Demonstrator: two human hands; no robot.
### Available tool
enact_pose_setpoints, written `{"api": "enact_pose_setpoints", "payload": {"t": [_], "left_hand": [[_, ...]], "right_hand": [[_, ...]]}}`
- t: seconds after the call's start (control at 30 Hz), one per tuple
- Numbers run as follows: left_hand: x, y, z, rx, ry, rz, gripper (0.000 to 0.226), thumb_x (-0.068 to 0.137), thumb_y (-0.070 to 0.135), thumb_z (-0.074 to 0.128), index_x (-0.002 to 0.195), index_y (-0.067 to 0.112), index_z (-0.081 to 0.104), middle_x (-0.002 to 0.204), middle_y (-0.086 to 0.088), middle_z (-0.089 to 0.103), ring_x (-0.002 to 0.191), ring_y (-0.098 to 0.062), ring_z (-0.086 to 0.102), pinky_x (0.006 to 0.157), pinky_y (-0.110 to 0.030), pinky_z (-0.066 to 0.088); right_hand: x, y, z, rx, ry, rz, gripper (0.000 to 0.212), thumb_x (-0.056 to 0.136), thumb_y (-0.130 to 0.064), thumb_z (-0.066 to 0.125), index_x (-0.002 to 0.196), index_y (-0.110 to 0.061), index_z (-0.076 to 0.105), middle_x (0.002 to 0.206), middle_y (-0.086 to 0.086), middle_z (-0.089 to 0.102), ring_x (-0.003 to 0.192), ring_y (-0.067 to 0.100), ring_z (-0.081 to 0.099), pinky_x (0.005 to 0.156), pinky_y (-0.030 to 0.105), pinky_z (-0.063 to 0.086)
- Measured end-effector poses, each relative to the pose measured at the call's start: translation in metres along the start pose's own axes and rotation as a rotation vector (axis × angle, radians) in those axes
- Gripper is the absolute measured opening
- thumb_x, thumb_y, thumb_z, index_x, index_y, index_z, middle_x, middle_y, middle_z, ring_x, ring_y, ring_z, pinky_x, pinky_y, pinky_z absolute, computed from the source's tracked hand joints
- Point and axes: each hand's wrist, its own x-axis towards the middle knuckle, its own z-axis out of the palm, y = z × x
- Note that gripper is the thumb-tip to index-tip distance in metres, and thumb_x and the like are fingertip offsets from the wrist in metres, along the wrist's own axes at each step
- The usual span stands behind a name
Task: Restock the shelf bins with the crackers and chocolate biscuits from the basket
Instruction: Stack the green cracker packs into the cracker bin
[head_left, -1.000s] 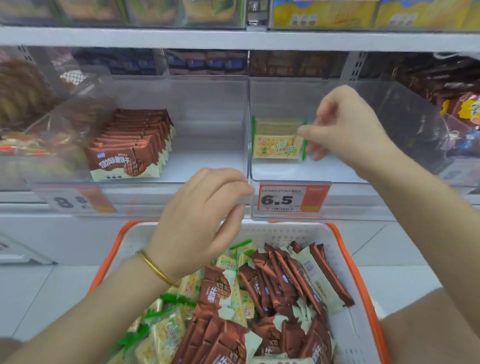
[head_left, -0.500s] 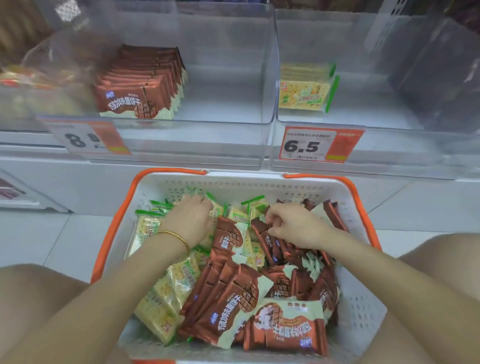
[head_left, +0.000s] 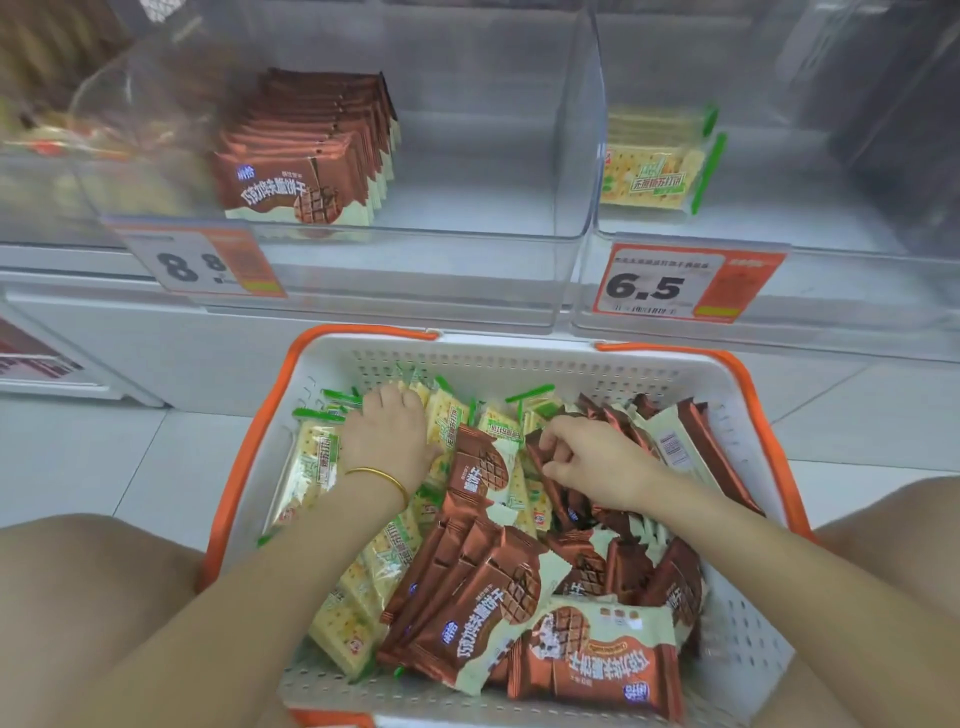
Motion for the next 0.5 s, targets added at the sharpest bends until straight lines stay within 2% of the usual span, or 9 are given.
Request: {"api": "enact_pose_setpoints", "payload": {"t": [0.07, 0.23, 0.37, 0.5], "left_hand": [[-0.005, 0.006, 0.004, 0.048, 0.037, 0.026, 0.053, 0.089, 0.051, 0.054, 0.121, 0.010, 0.041, 0.120, -0.007, 0.047, 0.113, -0.024, 0.049, 0.085, -0.032, 0.046], [-0.011, 0.016, 0.009, 0.077, 0.006, 0.080, 0.037, 0.093, 0.032, 0.053, 0.122, 0.012, 0.042, 0.120, -0.007, 0.046, 0.112, -0.024, 0.047, 0.077, -0.032, 0.042], [-0.012, 0.016, 0.005, -0.089, 0.026, 0.092, 0.040, 0.091, 0.026, 0.056, 0.124, 0.017, 0.036, 0.117, -0.005, 0.052, 0.107, -0.026, 0.050, 0.066, -0.032, 0.038], [-0.009, 0.007, -0.014, -0.366, 0.009, 0.030, 0.031, 0.090, 0.023, 0.057, 0.117, 0.018, 0.043, 0.103, -0.004, 0.060, 0.087, -0.024, 0.060, 0.065, -0.035, 0.051]], "right_hand": [[-0.001, 0.001, 0.001, 0.009, -0.004, 0.000, 0.021, 0.093, -0.021, 0.057, 0.112, -0.011, 0.055, 0.100, 0.004, 0.061, 0.091, 0.018, 0.057, 0.083, 0.033, 0.048], [-0.001, 0.002, 0.002, 0.040, -0.012, 0.011, 0.023, 0.093, -0.022, 0.057, 0.113, -0.012, 0.054, 0.100, 0.002, 0.061, 0.090, 0.017, 0.058, 0.082, 0.031, 0.049], [0.000, 0.002, 0.003, 0.049, -0.002, 0.010, 0.024, 0.094, -0.023, 0.057, 0.115, -0.012, 0.054, 0.100, 0.002, 0.060, 0.089, 0.016, 0.057, 0.081, 0.029, 0.048], [-0.003, 0.000, -0.001, 0.053, 0.021, 0.009, 0.025, 0.094, -0.022, 0.057, 0.116, -0.012, 0.055, 0.100, 0.001, 0.061, 0.090, 0.016, 0.058, 0.081, 0.029, 0.048]]}}
